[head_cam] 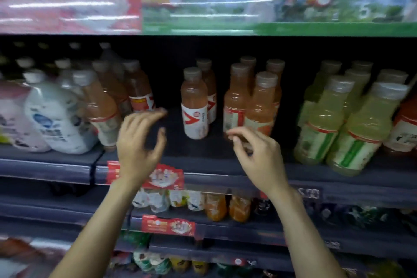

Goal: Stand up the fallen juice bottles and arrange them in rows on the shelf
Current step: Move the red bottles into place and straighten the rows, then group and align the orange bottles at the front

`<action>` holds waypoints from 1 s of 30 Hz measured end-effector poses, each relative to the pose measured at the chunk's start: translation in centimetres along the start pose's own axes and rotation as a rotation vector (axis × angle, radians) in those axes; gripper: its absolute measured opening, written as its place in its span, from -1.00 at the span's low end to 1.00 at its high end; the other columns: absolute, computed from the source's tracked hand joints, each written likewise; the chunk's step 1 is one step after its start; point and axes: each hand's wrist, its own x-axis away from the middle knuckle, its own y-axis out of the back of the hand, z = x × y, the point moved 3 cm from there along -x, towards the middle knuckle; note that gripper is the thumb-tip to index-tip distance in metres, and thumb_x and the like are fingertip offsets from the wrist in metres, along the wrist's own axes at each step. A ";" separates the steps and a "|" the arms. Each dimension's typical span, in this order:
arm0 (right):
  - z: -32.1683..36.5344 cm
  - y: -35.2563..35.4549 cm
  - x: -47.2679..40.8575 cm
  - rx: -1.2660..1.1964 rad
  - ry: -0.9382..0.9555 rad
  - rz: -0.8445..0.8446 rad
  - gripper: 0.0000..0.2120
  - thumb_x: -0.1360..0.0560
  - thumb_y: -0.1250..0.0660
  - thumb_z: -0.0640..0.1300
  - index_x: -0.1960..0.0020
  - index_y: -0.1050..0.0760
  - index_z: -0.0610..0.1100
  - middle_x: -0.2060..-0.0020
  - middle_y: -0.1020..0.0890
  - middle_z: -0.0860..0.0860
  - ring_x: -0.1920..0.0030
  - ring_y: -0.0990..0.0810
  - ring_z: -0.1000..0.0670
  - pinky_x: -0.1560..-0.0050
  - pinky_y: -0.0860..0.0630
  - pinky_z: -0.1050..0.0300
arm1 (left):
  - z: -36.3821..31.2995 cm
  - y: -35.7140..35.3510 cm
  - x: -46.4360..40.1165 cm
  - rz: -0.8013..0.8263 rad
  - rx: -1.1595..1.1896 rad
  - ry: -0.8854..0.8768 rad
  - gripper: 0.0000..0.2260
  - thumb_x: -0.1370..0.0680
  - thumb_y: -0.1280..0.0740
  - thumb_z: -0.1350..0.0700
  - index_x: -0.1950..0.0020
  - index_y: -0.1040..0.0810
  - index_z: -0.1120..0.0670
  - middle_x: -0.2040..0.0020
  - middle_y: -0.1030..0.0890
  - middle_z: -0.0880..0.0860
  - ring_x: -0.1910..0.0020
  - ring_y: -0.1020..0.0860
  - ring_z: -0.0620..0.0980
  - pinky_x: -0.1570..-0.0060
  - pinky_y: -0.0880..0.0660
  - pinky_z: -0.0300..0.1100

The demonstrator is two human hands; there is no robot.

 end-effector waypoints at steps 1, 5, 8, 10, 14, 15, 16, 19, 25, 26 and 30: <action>0.7 -1.7 -0.9 -0.041 -0.021 0.008 -0.83 -0.53 -0.24 -0.17 -0.05 -0.58 -0.11 0.08 -0.66 0.03 0.08 -0.61 0.08 0.09 -0.55 0.19 | 2.3 0.7 0.2 -0.053 -0.048 0.049 -0.76 -0.52 -0.31 0.22 -0.17 -0.52 0.23 -0.14 -0.57 0.21 -0.12 -0.47 0.18 -0.26 -0.28 -0.18; 3.5 -8.4 -4.5 -0.205 -0.106 0.062 -0.75 -0.51 -0.28 -0.16 -0.18 -0.51 -0.09 -0.07 -0.59 0.00 -0.03 -0.57 0.06 -0.03 -0.52 0.14 | 9.7 2.9 0.2 -0.100 -0.031 0.285 -0.45 -0.46 -0.37 0.10 -0.40 -0.33 0.23 -0.34 -0.37 0.29 -0.34 -0.33 0.23 -0.36 -0.28 0.08; 5.5 -13.5 -7.4 -0.313 -0.157 0.162 -0.53 -0.51 -0.34 -0.17 -0.38 -0.32 0.01 -0.30 -0.42 0.06 -0.25 -0.42 0.13 -0.21 -0.43 0.24 | 12.7 2.9 -0.2 -0.019 0.029 0.409 -0.27 -0.44 -0.41 0.01 -0.48 -0.18 0.26 -0.39 -0.29 0.31 -0.38 -0.29 0.24 -0.42 -0.21 -0.06; 5.8 -16.1 -9.5 -0.342 -0.199 0.205 -0.40 -0.49 -0.37 -0.17 -0.46 -0.20 -0.01 -0.39 -0.31 0.00 -0.34 -0.35 0.07 -0.29 -0.38 0.16 | 13.1 2.2 -0.2 0.008 0.077 0.445 -0.22 -0.43 -0.47 0.07 -0.49 -0.13 0.29 -0.41 -0.28 0.31 -0.39 -0.26 0.17 -0.41 -0.12 -0.31; 6.1 -20.3 -13.4 -0.343 -0.195 0.155 -0.24 -0.43 -0.43 -0.24 -0.50 -0.10 -0.18 -0.42 -0.25 -0.18 -0.41 -0.27 -0.05 -0.37 -0.21 0.30 | 14.1 1.1 0.5 0.047 0.189 0.509 -0.15 -0.42 -0.49 0.20 -0.54 -0.03 0.15 -0.50 -0.22 0.19 -0.40 -0.34 0.17 -0.31 -0.25 -0.31; 6.0 -21.0 -14.2 -0.353 -0.192 0.143 -0.20 -0.40 -0.45 -0.23 -0.50 -0.08 -0.22 -0.42 -0.25 -0.20 -0.41 -0.26 -0.05 -0.35 -0.17 0.36 | 14.4 0.9 0.7 0.059 0.206 0.518 -0.15 -0.43 -0.48 0.20 -0.55 -0.01 0.09 -0.51 -0.22 0.16 -0.40 -0.35 0.20 -0.31 -0.29 -0.21; 6.0 -21.5 -14.8 -0.380 -0.189 0.141 -0.16 -0.37 -0.46 -0.21 -0.50 -0.06 -0.23 -0.43 -0.24 -0.22 -0.42 -0.26 -0.07 -0.36 -0.17 0.34 | 14.6 0.8 0.8 0.073 0.217 0.526 -0.14 -0.44 -0.47 0.19 -0.56 0.01 0.05 -0.51 -0.22 0.15 -0.39 -0.36 0.20 -0.31 -0.31 -0.14; 6.0 -22.9 -15.9 -0.450 -0.185 0.180 -0.10 -0.33 -0.42 -0.12 -0.52 0.02 -0.18 -0.46 -0.22 -0.19 -0.44 -0.27 -0.10 -0.41 -0.26 0.07 | 15.4 1.1 0.9 0.121 0.266 0.512 -0.15 -0.44 -0.44 0.05 -0.54 0.06 -0.10 -0.49 -0.27 0.13 -0.38 -0.39 0.16 -0.33 -0.35 -0.04; 5.4 -24.0 -16.3 -0.347 -0.232 0.153 -0.08 -0.41 -0.47 -0.12 -0.54 0.08 0.03 -0.45 -0.25 -0.13 -0.39 -0.35 -0.10 -0.33 -0.37 -0.07 | 15.5 1.2 0.6 0.157 0.394 0.520 -0.15 -0.44 -0.42 0.05 -0.57 0.05 -0.04 -0.50 -0.29 0.07 -0.42 -0.33 -0.05 -0.35 -0.26 -0.35; 5.3 -23.9 -16.3 -0.312 -0.246 0.132 -0.08 -0.40 -0.47 -0.10 -0.53 0.06 0.09 -0.44 -0.27 -0.12 -0.36 -0.38 -0.12 -0.29 -0.41 -0.08 | 15.4 1.2 0.6 0.157 0.402 0.516 -0.15 -0.45 -0.43 0.07 -0.57 0.04 -0.03 -0.50 -0.29 0.06 -0.42 -0.33 -0.08 -0.32 -0.24 -0.44; 5.0 -22.8 -15.9 -0.190 -0.243 0.029 -0.10 -0.36 -0.47 -0.21 -0.52 -0.03 0.05 -0.40 -0.31 -0.14 -0.33 -0.41 -0.16 -0.24 -0.45 -0.07 | 15.5 1.4 0.6 0.163 0.436 0.517 -0.14 -0.47 -0.46 0.15 -0.57 0.05 -0.06 -0.51 -0.26 0.03 -0.42 -0.30 -0.12 -0.33 -0.22 -0.44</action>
